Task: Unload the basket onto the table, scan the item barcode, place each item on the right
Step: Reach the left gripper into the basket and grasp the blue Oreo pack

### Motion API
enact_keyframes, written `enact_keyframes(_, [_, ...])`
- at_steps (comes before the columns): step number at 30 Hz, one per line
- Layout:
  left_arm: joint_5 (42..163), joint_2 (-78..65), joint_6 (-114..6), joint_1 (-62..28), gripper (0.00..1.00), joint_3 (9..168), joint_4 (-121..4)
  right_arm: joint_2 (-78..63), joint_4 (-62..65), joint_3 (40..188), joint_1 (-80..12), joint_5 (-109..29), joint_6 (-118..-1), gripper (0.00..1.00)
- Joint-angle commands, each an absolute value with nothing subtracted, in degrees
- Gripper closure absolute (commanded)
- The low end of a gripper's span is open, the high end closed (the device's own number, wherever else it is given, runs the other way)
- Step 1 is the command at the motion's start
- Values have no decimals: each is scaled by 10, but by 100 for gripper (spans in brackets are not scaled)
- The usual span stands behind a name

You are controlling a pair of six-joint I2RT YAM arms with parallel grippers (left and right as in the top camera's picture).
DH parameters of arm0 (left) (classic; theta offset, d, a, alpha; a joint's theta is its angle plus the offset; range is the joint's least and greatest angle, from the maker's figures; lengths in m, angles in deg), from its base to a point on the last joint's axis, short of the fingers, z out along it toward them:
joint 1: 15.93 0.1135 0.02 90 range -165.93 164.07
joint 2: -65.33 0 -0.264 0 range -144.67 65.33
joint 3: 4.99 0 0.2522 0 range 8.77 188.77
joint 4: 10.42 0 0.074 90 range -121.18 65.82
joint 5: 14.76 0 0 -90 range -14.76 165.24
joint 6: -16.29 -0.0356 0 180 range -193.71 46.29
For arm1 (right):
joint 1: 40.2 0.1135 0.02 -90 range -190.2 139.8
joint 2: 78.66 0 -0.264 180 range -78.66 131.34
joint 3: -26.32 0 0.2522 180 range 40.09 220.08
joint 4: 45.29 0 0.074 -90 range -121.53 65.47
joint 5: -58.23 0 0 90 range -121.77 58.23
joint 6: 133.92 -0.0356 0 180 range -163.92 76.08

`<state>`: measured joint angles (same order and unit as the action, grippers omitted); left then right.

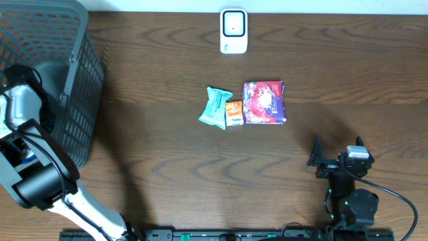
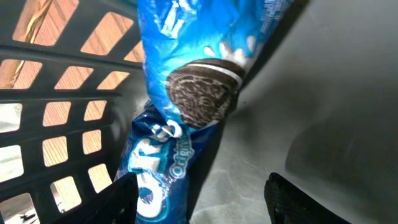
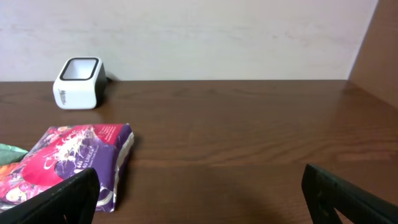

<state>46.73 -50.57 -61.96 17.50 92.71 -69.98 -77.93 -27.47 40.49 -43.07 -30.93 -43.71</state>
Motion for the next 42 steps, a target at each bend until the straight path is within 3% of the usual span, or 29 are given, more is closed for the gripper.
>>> enact_keyframes(1, [466,-508,-621,194,36,923,-700,-782,-273,404,-428,-312,-447,1])
enact_keyframes(15, [511,-508,-628,210,39,872,-638,-782,-272,404,-428,-312,-447,1])
enact_keyframes(17, [511,-508,-627,210,55,862,-624,-782,-272,404,-428,-312,-447,1])
enact_keyframes(19, [513,-508,-627,210,81,857,-615,-782,-273,404,-428,-312,-447,1])
enact_keyframes(20, [518,-508,-627,210,90,856,-614,-782,-273,404,-428,-312,-447,1])
enact_keyframes(21, [522,-508,-627,210,92,856,-611,-782,-272,404,-428,-312,-447,1])
enact_keyframes(30, [561,-471,-620,210,93,863,-623,-782,-273,404,-428,-312,-447,1])
enact_keyframes(42, [751,-219,-606,210,93,873,-613,-782,-273,404,-428,-312,-447,1])
